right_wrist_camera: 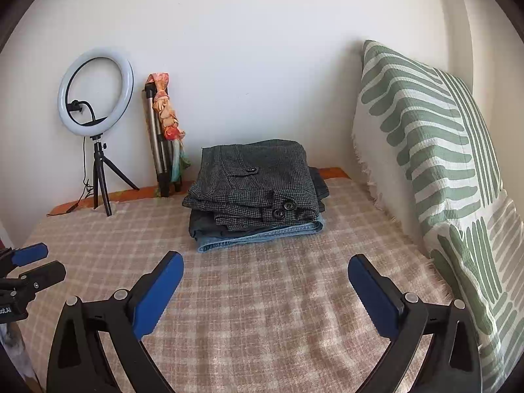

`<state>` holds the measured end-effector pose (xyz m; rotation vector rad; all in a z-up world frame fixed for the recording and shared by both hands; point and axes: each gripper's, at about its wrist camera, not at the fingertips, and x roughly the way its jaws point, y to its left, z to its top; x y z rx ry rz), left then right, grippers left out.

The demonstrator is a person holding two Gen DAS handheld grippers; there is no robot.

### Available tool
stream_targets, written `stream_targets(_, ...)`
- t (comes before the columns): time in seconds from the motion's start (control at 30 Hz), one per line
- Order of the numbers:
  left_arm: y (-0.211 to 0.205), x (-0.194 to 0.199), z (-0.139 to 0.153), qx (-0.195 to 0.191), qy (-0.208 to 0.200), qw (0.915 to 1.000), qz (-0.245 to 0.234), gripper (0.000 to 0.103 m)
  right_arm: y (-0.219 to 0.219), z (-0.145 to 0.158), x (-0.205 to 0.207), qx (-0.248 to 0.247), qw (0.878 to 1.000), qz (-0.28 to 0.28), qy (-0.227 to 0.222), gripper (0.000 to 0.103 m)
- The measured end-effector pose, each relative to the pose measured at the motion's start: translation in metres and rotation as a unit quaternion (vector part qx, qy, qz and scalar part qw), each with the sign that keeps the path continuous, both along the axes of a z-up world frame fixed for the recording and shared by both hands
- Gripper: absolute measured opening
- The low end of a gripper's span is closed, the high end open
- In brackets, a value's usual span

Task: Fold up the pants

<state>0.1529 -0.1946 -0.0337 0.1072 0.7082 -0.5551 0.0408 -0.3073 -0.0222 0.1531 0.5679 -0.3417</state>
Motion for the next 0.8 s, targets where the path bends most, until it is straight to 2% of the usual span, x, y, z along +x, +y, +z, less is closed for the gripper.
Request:
stream_targets(0.13,0.002,-0.002,-0.008,0.014,-0.003,0.9999,0.003,0.081,0.006,-0.008,-0.002,0.000,1.000,0.000,0.004,0.102)
stream_targets(0.37,0.006,-0.007,-0.012,0.013,-0.004,0.9999,0.003,0.082,0.011,-0.017,-0.008,-0.007,1.000,-0.010,0.001,0.102)
stream_targets(0.47,0.008,-0.011,-0.013,0.012,-0.014,0.9998,0.005,0.088,0.013,-0.020,-0.007,-0.018,1.000,-0.012,-0.002,0.103)
stream_targets(0.57,0.010,-0.013,-0.015,0.018,-0.019,0.9996,0.007,0.089,0.014,-0.024,-0.005,-0.015,1.000,-0.013,-0.001,0.103)
stream_targets(0.8,0.010,-0.017,-0.020,0.030,-0.023,0.9992,0.012,0.089,0.021,-0.021,-0.005,-0.023,1.000,-0.004,-0.007,0.103)
